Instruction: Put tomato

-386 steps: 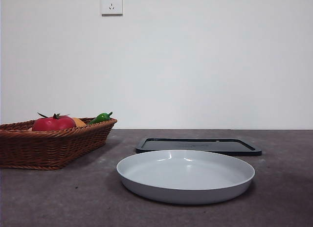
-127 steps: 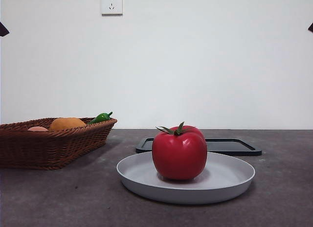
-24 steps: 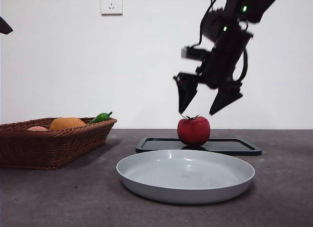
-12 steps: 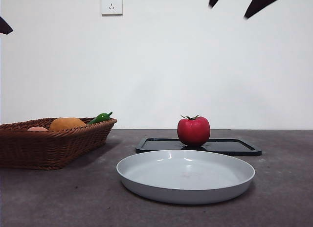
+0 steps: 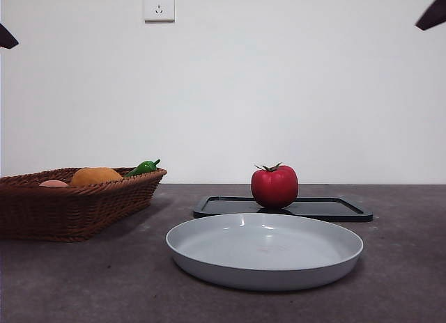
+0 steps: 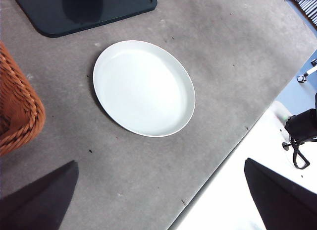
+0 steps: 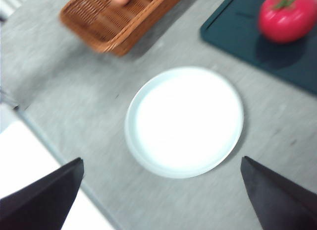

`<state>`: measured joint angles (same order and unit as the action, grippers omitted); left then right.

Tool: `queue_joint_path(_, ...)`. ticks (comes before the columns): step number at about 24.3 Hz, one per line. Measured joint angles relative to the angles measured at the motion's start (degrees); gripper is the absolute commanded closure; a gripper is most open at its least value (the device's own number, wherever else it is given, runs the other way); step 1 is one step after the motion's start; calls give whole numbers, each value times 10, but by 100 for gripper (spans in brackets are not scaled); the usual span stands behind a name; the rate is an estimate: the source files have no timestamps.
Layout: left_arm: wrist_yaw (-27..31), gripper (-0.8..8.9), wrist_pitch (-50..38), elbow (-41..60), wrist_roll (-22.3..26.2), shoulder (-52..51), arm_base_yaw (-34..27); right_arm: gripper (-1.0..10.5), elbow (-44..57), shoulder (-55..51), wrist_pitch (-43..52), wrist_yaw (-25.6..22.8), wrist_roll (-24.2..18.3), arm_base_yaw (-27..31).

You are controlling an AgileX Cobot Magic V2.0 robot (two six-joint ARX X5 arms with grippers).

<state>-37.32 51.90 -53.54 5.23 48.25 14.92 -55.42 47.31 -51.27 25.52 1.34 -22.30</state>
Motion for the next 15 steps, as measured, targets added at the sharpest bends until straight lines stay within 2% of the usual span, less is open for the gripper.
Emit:
queue_joint_path(5,0,252,0,0,0,0,0,442,40,-50,-19,0,5,-9)
queue_joint_path(15,0,253,0,0,0,0,0,443,40,-54,-17,0,5,-9)
